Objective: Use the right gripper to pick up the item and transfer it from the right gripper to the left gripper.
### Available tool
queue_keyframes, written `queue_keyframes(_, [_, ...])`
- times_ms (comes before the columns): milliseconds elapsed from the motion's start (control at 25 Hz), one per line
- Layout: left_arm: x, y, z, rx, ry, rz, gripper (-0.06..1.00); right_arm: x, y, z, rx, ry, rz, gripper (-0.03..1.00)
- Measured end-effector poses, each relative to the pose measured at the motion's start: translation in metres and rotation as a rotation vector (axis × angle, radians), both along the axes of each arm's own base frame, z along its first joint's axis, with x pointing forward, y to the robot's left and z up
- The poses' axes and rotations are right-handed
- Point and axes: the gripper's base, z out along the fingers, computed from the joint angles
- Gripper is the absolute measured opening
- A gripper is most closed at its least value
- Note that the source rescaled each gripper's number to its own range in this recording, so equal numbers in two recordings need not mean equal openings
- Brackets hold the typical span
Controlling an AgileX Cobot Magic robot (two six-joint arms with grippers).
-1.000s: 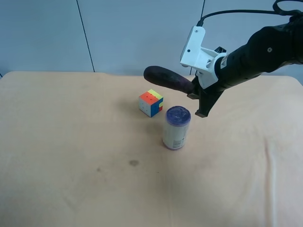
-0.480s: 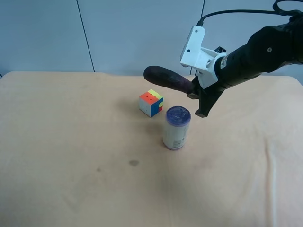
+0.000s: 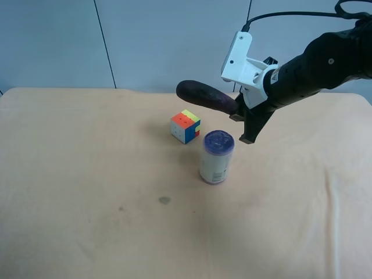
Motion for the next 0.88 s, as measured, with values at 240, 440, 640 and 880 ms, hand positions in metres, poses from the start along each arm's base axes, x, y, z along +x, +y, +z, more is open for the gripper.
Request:
queue_keyframes(240, [0.032,-0.021,-0.019,0.1,0.14,-0.203,1.0,0.0,0.0,0.0,0.0,0.0,0.0,0.0])
queue_keyframes(440, [0.056,-0.039,-0.04,0.22,0.216,-0.316,1.0,0.0,0.0,0.0,0.001,0.0,0.0,0.0])
queue_keyframes(640, [0.078,-0.053,-0.058,0.339,0.213,-0.385,1.0,0.0,0.0,0.0,0.001,0.0,0.0,0.0])
queue_keyframes(880, [0.093,-0.059,-0.066,0.469,0.123,-0.454,1.0,0.0,0.0,0.0,0.001,0.0,0.0,0.0])
